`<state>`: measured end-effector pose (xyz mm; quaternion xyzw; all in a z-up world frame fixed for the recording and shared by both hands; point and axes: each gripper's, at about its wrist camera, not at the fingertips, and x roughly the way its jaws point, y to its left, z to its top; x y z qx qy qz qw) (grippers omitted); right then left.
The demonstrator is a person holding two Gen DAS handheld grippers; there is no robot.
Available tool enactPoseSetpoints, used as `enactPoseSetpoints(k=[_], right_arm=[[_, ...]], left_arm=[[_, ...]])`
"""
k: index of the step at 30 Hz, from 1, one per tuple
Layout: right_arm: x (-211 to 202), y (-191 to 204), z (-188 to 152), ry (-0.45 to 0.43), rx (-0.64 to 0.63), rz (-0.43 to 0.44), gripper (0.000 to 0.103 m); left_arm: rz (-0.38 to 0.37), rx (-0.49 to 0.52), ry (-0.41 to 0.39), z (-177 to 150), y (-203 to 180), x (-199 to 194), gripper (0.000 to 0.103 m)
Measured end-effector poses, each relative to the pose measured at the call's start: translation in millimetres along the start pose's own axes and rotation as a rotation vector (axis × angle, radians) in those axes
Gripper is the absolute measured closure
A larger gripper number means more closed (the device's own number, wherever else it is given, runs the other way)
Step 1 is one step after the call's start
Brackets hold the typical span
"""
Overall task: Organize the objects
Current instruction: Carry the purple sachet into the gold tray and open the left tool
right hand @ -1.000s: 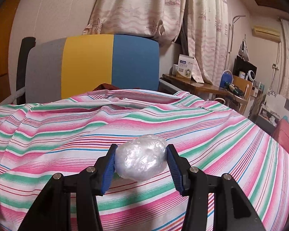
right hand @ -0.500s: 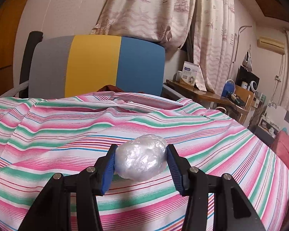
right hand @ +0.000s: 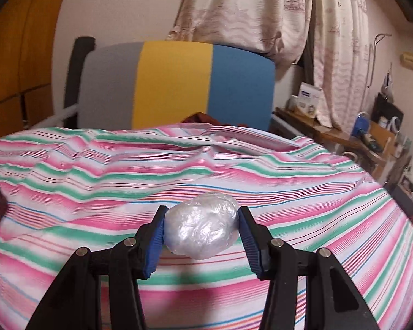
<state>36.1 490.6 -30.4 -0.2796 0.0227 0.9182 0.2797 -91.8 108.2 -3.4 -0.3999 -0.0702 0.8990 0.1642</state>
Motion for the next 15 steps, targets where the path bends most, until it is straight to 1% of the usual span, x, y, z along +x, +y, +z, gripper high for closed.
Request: enactPoseSetpoints(k=[2,4,6,10,15], right_arm=[[-10.1,9.4,0.4,-0.013,-0.002,0.032,0.052],[-20.2,20.3,0.7,-0.025,-0.018,0.062,0.052],[-31.0,31.7,0.2,-0.038,-0.039,0.088,0.052],[-51.7,52.3,0.7,-0.064,-0.076,0.144,0.052],[-77.1,71.4,-1.4,-0.085,-0.072,0.224,0.052]], left_arm=[[0.016,0.001,0.021,2.5,6.8,6.7,0.063],[0.037,0.007,0.022,4.9,11.7,10.4,0.063],[0.042,0.019,0.040,6.4,14.9,15.7,0.063],[0.053,0.000,0.074,8.0,26.8,26.7,0.063],[0.078,-0.010,0.101,8.2,36.1,38.6,0.063]])
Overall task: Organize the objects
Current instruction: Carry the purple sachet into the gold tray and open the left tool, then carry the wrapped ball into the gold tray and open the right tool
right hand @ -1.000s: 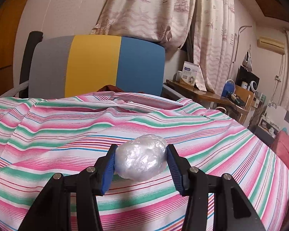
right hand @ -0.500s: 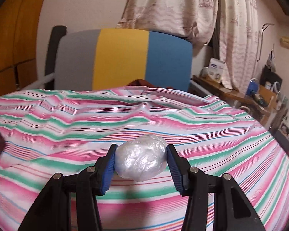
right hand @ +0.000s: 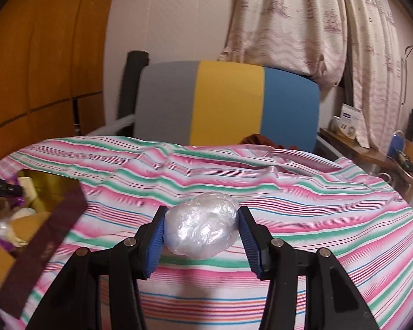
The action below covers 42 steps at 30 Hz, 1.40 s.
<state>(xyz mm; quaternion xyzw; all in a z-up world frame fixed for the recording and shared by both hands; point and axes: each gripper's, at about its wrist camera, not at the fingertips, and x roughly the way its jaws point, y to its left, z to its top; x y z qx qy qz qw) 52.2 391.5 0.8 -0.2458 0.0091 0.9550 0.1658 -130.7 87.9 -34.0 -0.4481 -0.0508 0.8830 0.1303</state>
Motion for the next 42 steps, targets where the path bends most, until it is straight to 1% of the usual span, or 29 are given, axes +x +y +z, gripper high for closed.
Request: enactPoseSetpoints(k=[2,4,5,6,7,8,10,12,13,17,20,25,31,34,35,40,42], right_arm=[[-5.3,8.8,0.0,-0.003,-0.002,0.024,0.052],[-9.4,18.7,-1.4,0.002,-0.009,0.049,0.052],[-10.6,23.3,-2.0,0.005,-0.012,0.061,0.052],[-12.0,27.5,-3.3,0.008,-0.015,0.070,0.052],[-12.8,31.1,-4.4,0.011,-0.016,0.077,0.052],[-13.7,33.1,-5.7,0.013,-0.014,0.082,0.052],[-14.0,37.4,-7.7,0.024,-0.007,0.095,0.052],[-13.4,41.7,-9.2,0.037,0.000,0.112,0.052],[-12.9,44.6,-10.2,0.043,0.000,0.118,0.052],[-12.1,58.6,-10.2,0.056,-0.016,0.144,0.052],[-13.8,71.6,-7.4,0.056,-0.038,0.160,0.052],[-19.0,94.0,1.6,0.032,-0.069,0.196,0.052],[-20.0,120.2,17.1,0.034,-0.094,0.253,0.052],[-18.5,135.7,25.7,0.033,-0.110,0.280,0.052],[-17.3,140.6,28.6,0.035,-0.118,0.289,0.052],[-1.8,175.4,38.6,0.075,-0.178,0.322,0.052],[6.1,187.0,40.6,0.095,-0.199,0.319,0.052]], left_arm=[[-0.009,-0.021,0.027,1.7,3.6,5.6,0.063],[-0.016,-0.044,0.037,3.7,7.0,8.5,0.058],[-0.012,-0.048,0.031,5.2,8.0,8.1,0.050],[-0.005,-0.043,0.021,5.7,7.9,6.4,0.044],[0.000,-0.040,0.012,5.7,7.6,4.5,0.036],[0.005,-0.039,0.000,5.2,8.0,1.2,0.030],[0.002,-0.041,-0.019,1.8,8.9,-4.9,0.029],[0.003,-0.047,-0.034,-3.0,11.1,-11.8,0.024],[0.013,-0.054,-0.044,-6.4,12.4,-15.5,0.019],[0.003,-0.074,-0.094,-21.4,17.2,-32.6,0.017],[-0.006,-0.065,-0.132,-32.9,16.6,-47.0,0.016],[-0.021,-0.031,-0.192,-51.7,12.1,-68.1,0.010],[-0.061,-0.019,-0.202,-71.6,12.7,-82.7,0.008],[-0.056,-0.020,-0.214,-78.9,15.3,-88.0,0.008],[-0.053,-0.019,-0.217,-80.3,16.2,-88.9,0.006],[-0.035,-0.021,-0.217,-85.3,23.2,-89.8,0.006],[-0.036,-0.035,-0.215,-86.8,28.1,-90.4,0.006]])
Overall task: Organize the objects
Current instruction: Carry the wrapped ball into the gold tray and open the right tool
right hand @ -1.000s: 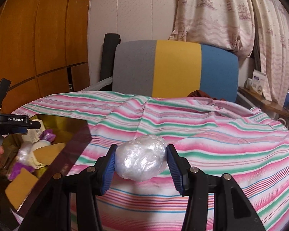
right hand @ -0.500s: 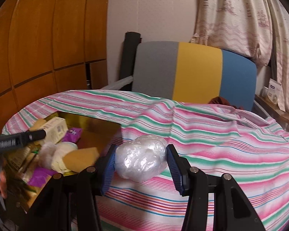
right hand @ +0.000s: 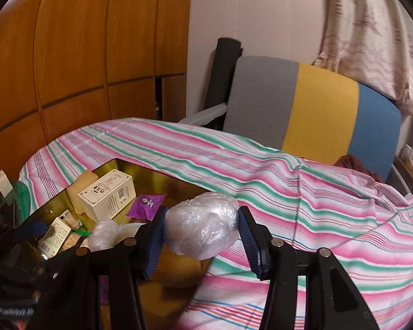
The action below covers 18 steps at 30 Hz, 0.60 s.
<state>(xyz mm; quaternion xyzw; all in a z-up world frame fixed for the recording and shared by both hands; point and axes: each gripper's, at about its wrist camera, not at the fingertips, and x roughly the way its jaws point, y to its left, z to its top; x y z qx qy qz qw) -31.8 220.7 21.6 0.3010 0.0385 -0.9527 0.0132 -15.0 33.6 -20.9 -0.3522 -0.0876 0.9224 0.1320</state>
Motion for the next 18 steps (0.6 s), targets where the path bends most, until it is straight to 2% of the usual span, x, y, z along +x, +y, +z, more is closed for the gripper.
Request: enactPoseSetpoints(k=[9,18], right_arm=[[40.2,19.7,9.9,0.121,-0.044,-0.008,0.052],[68.2,28.1,14.2,0.184,-0.057,-0.027,0.052]], left_arm=[[0.014,-0.058,0.018,-5.5,23.5,-1.0,0.004],[0.029,-0.088,0.017,-2.9,36.5,-2.4,0.003]])
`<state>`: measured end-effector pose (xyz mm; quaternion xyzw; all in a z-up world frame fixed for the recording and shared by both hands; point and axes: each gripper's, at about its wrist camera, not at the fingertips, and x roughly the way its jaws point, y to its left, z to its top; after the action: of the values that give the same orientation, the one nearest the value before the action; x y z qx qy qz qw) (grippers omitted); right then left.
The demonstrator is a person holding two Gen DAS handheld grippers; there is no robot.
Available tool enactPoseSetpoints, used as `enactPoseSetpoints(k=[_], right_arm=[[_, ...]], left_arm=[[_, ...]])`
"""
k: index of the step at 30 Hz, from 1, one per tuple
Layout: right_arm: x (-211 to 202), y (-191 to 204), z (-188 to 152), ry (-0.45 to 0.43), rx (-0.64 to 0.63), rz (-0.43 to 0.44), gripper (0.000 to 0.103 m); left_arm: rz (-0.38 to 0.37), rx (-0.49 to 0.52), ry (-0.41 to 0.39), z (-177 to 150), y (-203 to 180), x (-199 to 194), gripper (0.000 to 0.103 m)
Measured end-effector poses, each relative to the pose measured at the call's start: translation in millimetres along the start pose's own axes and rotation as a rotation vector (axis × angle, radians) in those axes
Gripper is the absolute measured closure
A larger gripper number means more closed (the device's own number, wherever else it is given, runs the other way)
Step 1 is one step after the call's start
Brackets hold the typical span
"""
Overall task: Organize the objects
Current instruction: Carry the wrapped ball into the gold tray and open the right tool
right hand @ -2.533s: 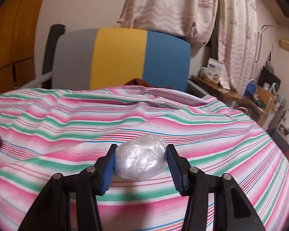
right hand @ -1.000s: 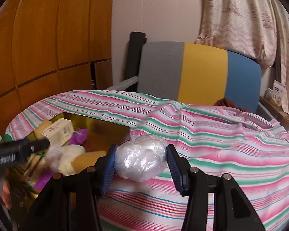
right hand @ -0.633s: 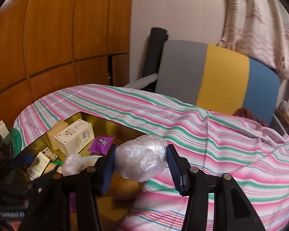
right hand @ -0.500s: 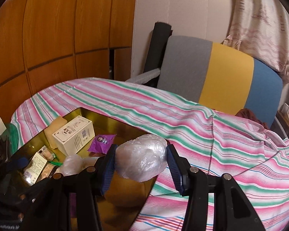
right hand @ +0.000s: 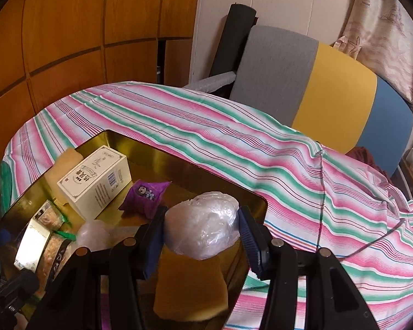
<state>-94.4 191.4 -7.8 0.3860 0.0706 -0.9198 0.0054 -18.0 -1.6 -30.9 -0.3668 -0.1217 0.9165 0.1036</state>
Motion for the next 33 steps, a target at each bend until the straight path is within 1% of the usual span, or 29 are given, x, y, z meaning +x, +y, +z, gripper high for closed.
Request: enactPoseSetpoints(k=[8,17,20,24,27,29,33], right_arm=[[16.6,4.3,8.5,0.045,-0.012,-0.028,0.052],[37.9,-1.1,10.4,0.113,0.050,-0.037,0.051],[36.5,-6.0,8.5,0.107,0.077,-0.006,0.049],[29.9,-9.8,6.1,0.088,0.080,0.005,0.038],[20.0,-14.0,5.5,0.065,0.090,0.008,0.037],[13.5,-17.4,4.9,0.055,0.103,0.015,0.037],[-1.0,-24.4,0.3,0.036,0.116,-0.002,0.037]], left_arm=[[0.000,-0.003,0.007,-0.7,-0.8,-1.4,0.003],[-0.007,0.004,0.017,-3.3,-3.4,-4.4,0.003],[-0.005,0.002,0.024,-4.2,-3.0,-4.2,0.003],[-0.006,-0.002,0.027,-4.3,-3.5,-4.4,0.003],[0.001,-0.001,0.035,-5.0,-4.2,-5.1,0.001],[0.013,-0.001,0.025,-6.1,-4.6,-7.7,0.000],[0.030,0.007,0.023,-6.3,-6.4,-10.7,0.000]])
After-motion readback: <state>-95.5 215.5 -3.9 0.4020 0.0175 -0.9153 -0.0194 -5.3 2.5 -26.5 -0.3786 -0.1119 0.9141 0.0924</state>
